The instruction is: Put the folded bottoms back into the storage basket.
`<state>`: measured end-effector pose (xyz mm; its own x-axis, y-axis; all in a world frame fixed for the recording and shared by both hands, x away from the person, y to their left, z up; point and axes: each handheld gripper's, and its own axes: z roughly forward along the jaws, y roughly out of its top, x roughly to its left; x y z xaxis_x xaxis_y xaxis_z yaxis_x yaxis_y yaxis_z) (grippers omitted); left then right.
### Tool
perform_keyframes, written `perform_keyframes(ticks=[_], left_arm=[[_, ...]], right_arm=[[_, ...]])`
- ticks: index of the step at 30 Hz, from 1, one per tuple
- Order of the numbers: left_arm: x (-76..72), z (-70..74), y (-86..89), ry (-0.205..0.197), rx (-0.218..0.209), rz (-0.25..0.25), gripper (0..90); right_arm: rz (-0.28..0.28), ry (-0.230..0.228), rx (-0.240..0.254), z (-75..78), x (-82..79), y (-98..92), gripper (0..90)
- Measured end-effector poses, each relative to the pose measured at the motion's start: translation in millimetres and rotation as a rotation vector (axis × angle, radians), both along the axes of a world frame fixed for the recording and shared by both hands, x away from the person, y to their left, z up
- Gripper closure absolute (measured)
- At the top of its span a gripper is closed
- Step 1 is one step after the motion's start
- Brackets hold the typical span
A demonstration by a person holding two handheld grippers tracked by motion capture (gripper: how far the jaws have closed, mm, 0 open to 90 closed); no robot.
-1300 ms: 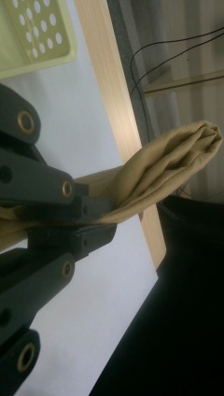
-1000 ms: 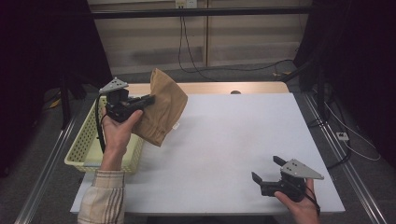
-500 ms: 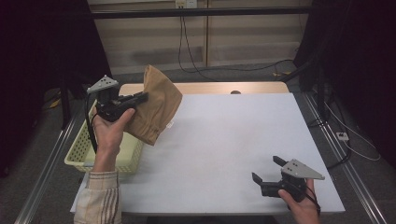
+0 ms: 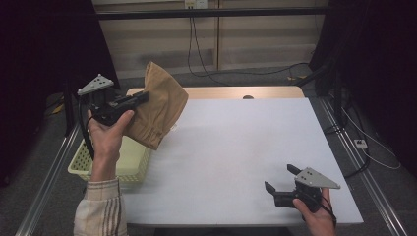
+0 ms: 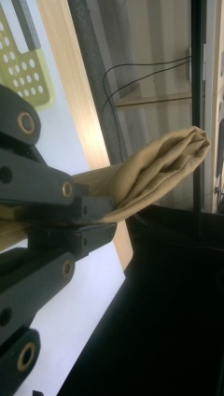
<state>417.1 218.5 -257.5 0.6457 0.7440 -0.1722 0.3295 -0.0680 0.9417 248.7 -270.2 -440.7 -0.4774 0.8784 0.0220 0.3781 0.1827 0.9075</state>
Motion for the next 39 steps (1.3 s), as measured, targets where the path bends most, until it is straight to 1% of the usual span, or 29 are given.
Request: perform_keyframes(ticks=[6,10,13,17,20,23,25,27,31,38,39], left_arm=[[-4.3,4.0,8.7,-0.013,-0.003,0.009,87.0],[-9.2,4.1,14.5,-0.021,-0.009,0.019,87.0],[-13.3,6.1,21.3,-0.029,-0.025,0.028,87.1],[-17.5,9.4,28.1,-0.046,-0.034,0.032,87.2],[-19.0,10.4,31.9,-0.05,-0.039,0.039,87.2],[-20.2,11.2,35.8,-0.044,-0.052,0.045,87.2],[-21.8,11.8,37.9,-0.044,-0.043,0.045,87.2],[-23.4,12.0,40.0,-0.048,-0.039,0.055,87.2],[-25.1,11.5,46.6,-0.046,-0.04,0.066,87.2],[-26.6,10.4,50.7,-0.036,-0.039,0.08,87.3],[-26.8,10.4,51.6,-0.036,-0.029,0.08,87.3]], right_arm=[[0.003,0.0,-0.001,-0.1,0.0,0.0,3.7],[0.002,0.001,-0.003,-0.1,-0.3,0.2,3.8],[0.002,0.003,-0.002,-0.1,-0.5,0.4,3.8],[0.006,0.002,-0.001,0.0,-0.7,0.5,3.8],[0.009,0.002,-0.001,0.1,-0.8,0.4,3.8],[0.005,0.0,-0.002,0.2,-0.6,-0.2,3.8],[0.005,0.0,-0.003,0.3,-0.6,-0.6,3.8],[0.006,0.0,-0.001,0.2,-0.4,-0.9,3.8],[0.008,0.001,-0.002,0.3,-1.0,0.0,3.8],[0.008,0.002,-0.005,0.0,-0.3,0.5,3.9],[0.008,0.001,-0.005,0.0,-0.3,0.4,3.9]])
